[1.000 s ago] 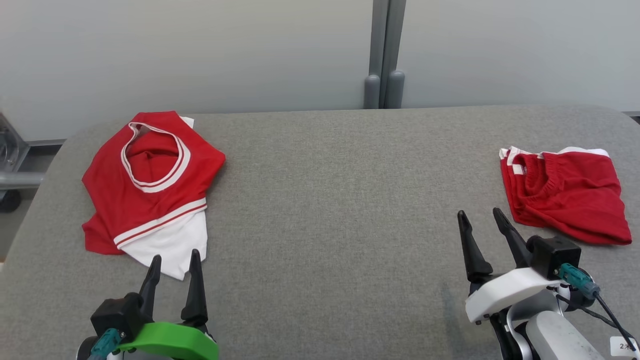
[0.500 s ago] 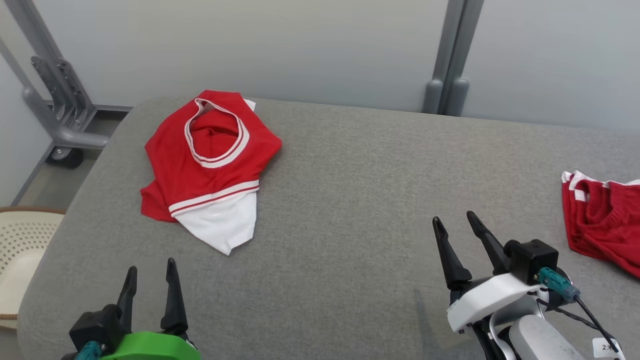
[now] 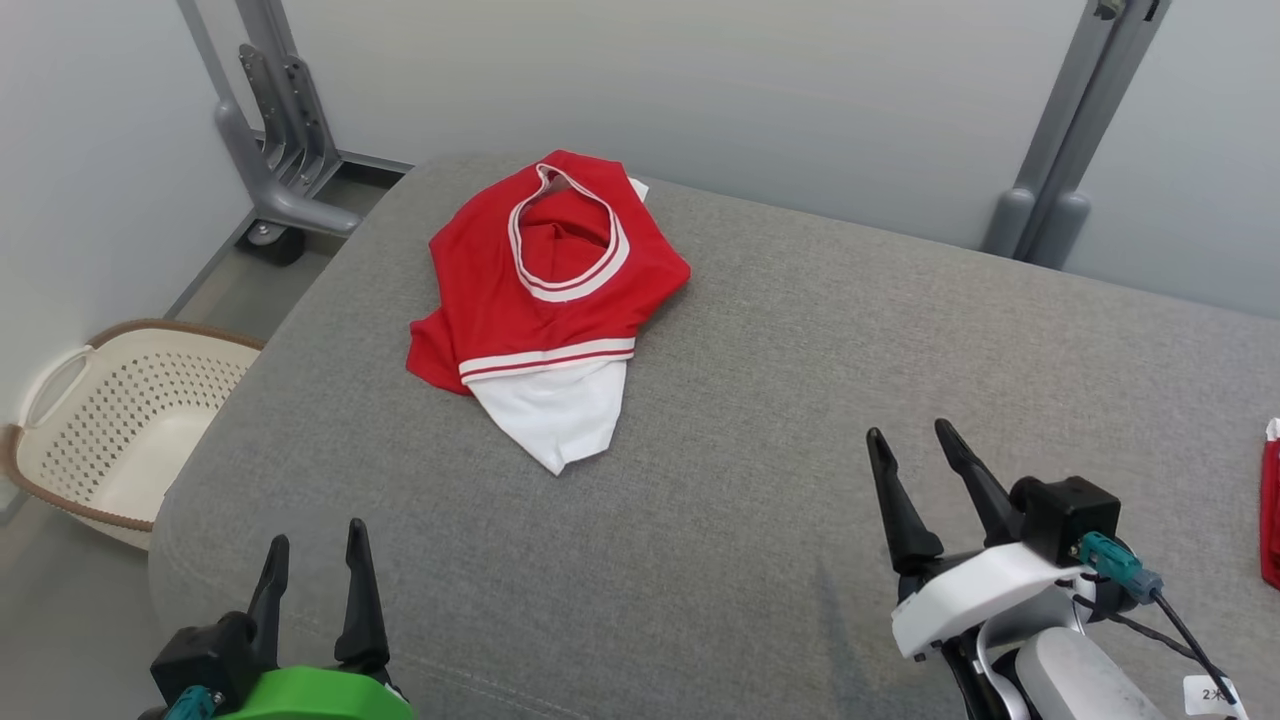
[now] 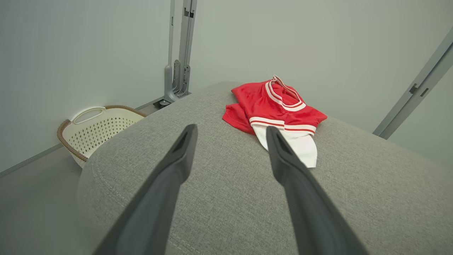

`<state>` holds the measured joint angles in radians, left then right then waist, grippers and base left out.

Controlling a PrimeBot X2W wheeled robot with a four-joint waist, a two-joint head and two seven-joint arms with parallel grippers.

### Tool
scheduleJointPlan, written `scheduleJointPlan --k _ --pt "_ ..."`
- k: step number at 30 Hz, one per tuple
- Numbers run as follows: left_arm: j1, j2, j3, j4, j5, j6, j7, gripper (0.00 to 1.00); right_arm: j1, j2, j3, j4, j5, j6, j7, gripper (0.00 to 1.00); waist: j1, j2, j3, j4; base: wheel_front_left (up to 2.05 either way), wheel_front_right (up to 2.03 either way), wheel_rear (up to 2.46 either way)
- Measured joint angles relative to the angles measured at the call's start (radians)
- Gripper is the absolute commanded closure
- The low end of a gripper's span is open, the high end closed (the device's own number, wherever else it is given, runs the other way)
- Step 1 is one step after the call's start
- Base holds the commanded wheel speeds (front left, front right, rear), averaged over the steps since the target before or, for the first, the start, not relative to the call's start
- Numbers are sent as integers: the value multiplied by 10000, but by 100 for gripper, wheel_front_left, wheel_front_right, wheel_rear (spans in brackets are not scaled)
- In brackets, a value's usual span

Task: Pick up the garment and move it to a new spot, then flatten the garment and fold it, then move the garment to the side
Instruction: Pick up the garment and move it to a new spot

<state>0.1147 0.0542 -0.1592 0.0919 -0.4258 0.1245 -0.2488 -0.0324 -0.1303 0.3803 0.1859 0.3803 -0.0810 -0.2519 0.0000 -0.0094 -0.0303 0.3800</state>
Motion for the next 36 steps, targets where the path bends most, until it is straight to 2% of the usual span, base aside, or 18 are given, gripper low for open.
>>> scheduleJointPlan --k 4,11,17,22,25,31,36 --pt "-2 -4 -8 -27 0 0 0 0 -4 6 36 -4 0 0 0 0 0 0 41 0 0 0 0" --pt "-383 -6 -13 -42 6 0 0 0 -8 -167 -10 -81 -23 0 0 0 0 0 267 -486 0 0 0" --pt "-1738 33 207 -159 0 0 50 0 -235 -403 -173 -481 -73 -2 12 0 0 0 637 -1021 0 0 0" --pt "-3157 571 293 -182 326 0 497 0 -620 -756 -389 -934 -222 -12 79 0 0 0 1069 -1500 0 0 0" --pt "-3997 706 397 -38 347 0 849 0 -816 -941 -476 -1254 -330 -12 163 0 0 0 1375 -1800 0 0 0" --pt "-5369 794 1406 993 12 0 1540 0 -1292 -1267 -596 -1900 -550 -13 343 0 0 0 2071 -2423 0 0 0" --pt "-5762 930 2090 1965 -6 2 1927 0 -1526 -1390 -629 -2314 -667 -13 462 0 0 0 2573 -2838 0 0 0"
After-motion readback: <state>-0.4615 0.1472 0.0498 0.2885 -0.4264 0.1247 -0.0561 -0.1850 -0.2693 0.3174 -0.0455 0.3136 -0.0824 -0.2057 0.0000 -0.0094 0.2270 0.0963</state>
